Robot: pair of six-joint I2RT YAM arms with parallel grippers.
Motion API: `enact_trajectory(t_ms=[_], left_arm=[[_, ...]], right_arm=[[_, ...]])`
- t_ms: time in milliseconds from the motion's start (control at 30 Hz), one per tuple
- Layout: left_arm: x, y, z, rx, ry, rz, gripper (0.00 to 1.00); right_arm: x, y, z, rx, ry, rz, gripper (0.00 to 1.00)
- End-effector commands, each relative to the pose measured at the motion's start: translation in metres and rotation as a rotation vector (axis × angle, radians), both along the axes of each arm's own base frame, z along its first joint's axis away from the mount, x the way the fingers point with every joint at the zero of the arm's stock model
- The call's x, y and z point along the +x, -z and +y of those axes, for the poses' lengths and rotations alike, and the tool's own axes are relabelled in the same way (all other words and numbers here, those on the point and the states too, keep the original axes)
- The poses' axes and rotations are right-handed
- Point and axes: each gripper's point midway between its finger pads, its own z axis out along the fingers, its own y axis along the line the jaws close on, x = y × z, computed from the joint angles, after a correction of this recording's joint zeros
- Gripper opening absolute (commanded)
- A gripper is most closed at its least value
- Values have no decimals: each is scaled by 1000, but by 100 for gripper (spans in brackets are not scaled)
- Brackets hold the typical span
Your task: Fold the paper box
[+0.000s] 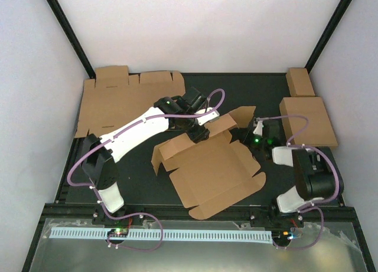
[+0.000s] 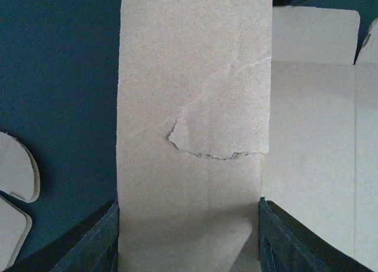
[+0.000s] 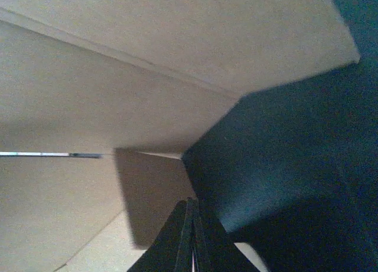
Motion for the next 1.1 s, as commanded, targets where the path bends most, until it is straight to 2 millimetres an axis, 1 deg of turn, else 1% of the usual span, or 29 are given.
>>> enact_trajectory(t_ms=[0, 67, 167, 233, 333, 367, 467, 600, 700, 833, 900, 1067], left_arm=[[-23, 28, 14, 89, -22, 131, 58], [-23, 28, 13, 83, -23, 133, 57], [-24, 27, 11, 74, -16, 141, 58], [-25, 28, 11, 74, -11, 149, 58], [-27, 31, 12, 85, -8, 159, 57], [-28, 32, 13, 89, -7, 162, 57], [-30, 33, 15, 99, -6, 168, 57], [-35, 38, 18, 123, 0, 173, 57], [-39, 44, 22, 159, 5, 171, 57], [-43, 46, 22, 172, 8, 169, 57], [-45, 46, 21, 173, 12, 168, 57], [-45, 45, 18, 170, 9, 161, 57]], right_arm=[[9, 0, 26, 76, -82, -3, 2], [9, 1, 38, 72, -112, 5, 2], [6, 1, 51, 77, -142, -3, 2], [3, 3, 55, 79, -150, -4, 2], [-1, 12, 57, 70, -151, 15, 2], [-4, 18, 56, 69, -147, 27, 2], [-6, 22, 53, 72, -126, 31, 2], [-4, 17, 40, 33, -63, 7, 2], [-3, 13, 37, 24, -55, -8, 2], [-3, 12, 32, 22, -41, -14, 2], [-3, 8, 27, 21, -26, -25, 2], [-7, -11, 7, -18, 30, -90, 2]])
